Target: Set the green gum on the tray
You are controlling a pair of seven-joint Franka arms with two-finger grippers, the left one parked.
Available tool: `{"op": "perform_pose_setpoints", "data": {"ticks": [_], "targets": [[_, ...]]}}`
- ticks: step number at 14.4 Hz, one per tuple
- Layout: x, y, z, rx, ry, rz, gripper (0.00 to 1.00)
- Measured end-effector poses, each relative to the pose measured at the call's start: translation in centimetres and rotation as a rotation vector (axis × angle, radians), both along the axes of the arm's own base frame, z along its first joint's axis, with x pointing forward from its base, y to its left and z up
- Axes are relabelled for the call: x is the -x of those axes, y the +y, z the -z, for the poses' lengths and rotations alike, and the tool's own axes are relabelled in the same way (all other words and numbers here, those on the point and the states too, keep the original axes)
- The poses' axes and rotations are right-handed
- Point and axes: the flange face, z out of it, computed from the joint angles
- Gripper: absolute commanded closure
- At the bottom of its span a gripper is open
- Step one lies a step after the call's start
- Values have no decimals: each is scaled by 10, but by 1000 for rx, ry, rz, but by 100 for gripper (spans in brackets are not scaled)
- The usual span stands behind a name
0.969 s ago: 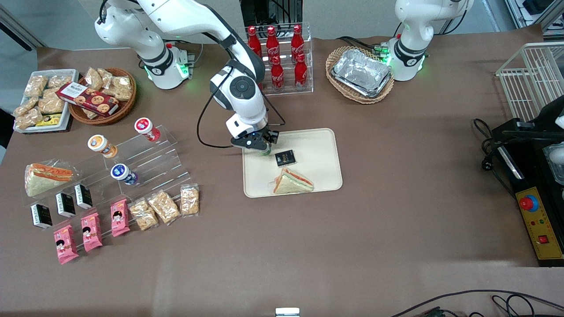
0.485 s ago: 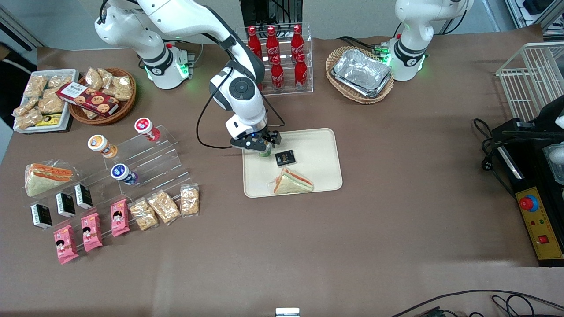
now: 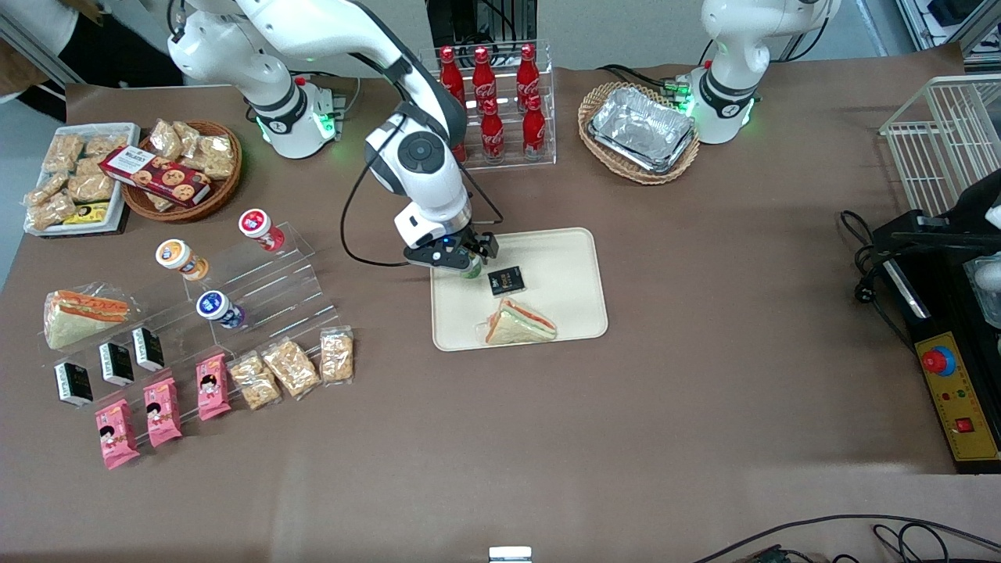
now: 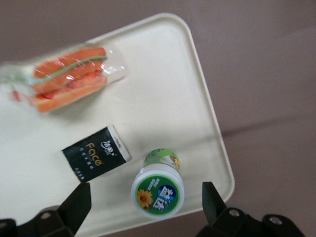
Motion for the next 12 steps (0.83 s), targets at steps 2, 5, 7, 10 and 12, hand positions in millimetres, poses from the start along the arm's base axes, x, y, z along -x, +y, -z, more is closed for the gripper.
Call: {"op": "perform_pose_setpoints", "data": {"ticks": [2, 5, 7, 10, 12], "targets": [[-21, -9, -57, 19, 31, -33, 0], [-54, -34, -165, 32, 67, -70, 0], [-69, -56, -228, 37, 86, -63, 0], [-79, -91, -288, 38, 86, -132, 0], [-82, -124, -319, 43, 39, -154, 0]]}}
